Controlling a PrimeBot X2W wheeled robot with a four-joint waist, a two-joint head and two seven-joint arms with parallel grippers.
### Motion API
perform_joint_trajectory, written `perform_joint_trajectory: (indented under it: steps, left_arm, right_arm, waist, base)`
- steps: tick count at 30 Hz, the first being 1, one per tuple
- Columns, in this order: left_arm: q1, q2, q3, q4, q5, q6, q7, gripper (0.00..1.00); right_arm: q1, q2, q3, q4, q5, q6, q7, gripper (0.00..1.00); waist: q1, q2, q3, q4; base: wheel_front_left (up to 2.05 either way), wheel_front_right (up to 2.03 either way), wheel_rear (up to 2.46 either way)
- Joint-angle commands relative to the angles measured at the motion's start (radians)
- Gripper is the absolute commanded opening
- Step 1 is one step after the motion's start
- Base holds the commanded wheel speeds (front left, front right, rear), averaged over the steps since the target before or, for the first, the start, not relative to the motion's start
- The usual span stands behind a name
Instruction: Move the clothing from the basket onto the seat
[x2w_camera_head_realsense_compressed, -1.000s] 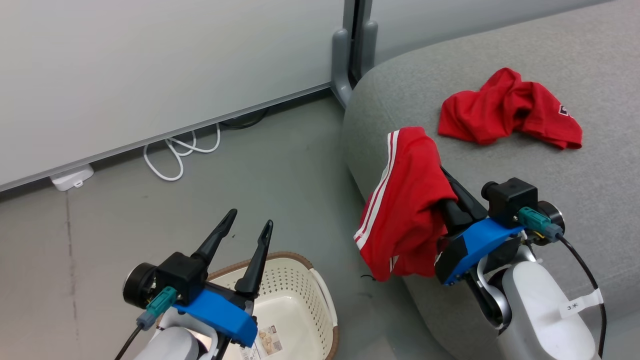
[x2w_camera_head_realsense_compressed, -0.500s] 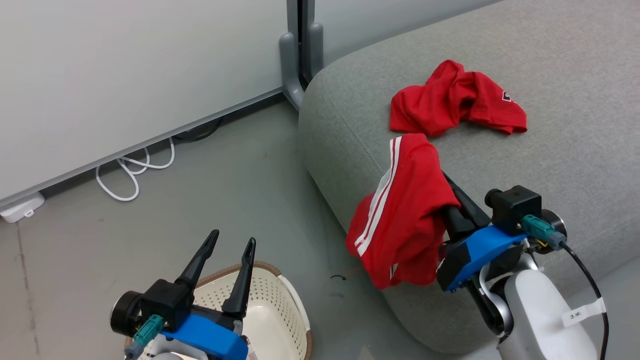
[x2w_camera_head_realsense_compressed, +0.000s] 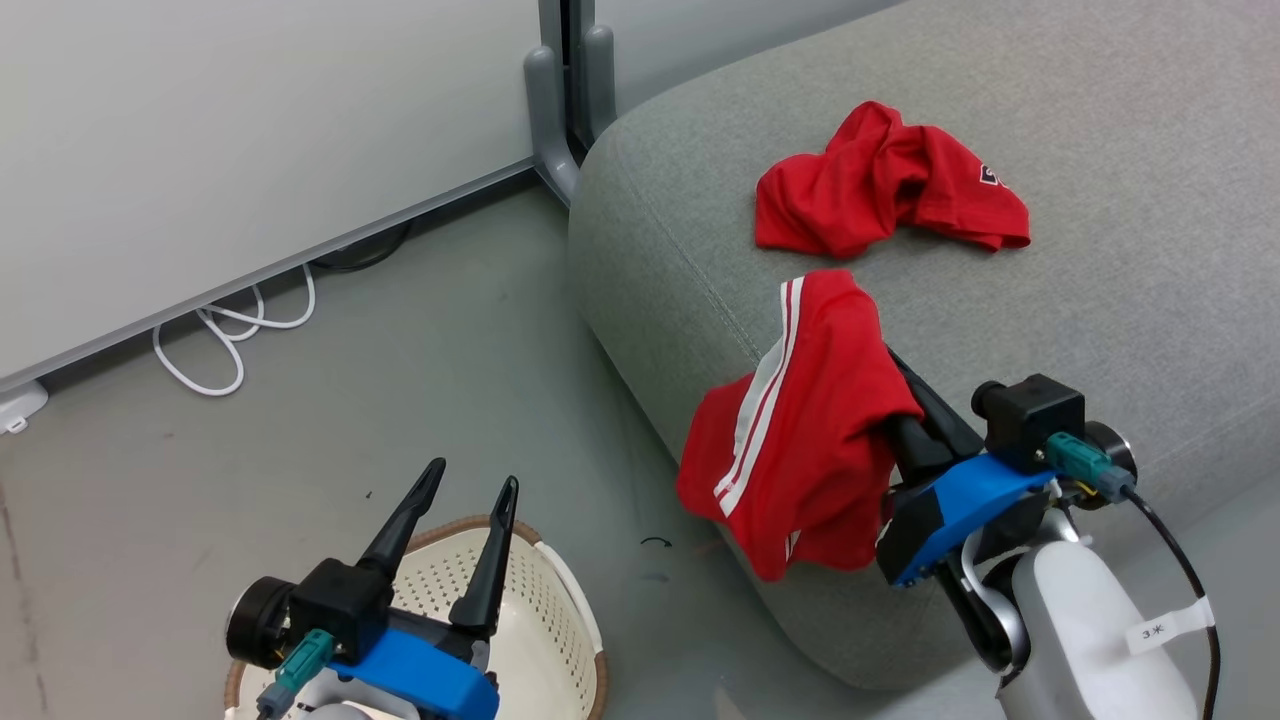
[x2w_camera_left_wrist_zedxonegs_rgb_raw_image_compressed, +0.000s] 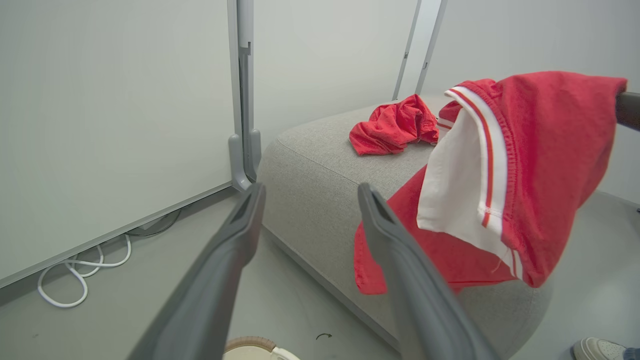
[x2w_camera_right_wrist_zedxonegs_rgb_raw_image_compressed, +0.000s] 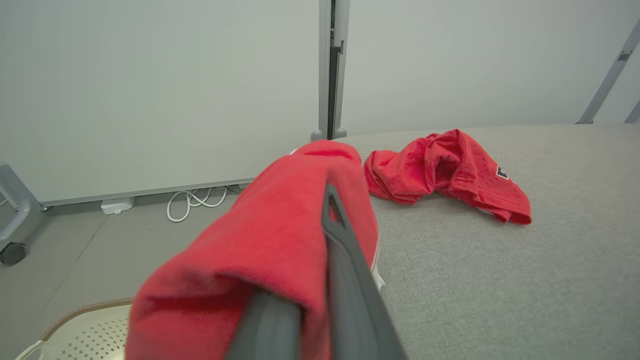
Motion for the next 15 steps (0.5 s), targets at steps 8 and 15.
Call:
perform_joint_trajectory:
  steps: [8,15]
  left_arm:
    - [-0.026,-0.002,0.018,0.0,0.035,-0.017,-0.005,1.0]
    - [-0.068,0.011,0.021,-0.019,0.057,-0.032,-0.005,1.0]
  right_arm:
    - [-0.106,-0.038,-0.049,-0.013,-0.004,0.0,0.012,0.0]
    - [-0.244,-0.099,-0.131,-0.024,0.093,0.0,0.043,0.0]
  waist:
    - [-0.0001,0.0,0.05,0.023]
    - [-0.0001,0.0,0.133,0.063]
  base:
    - [0.0,0.0,0.0]
    - [0.0,0.0,0.0]
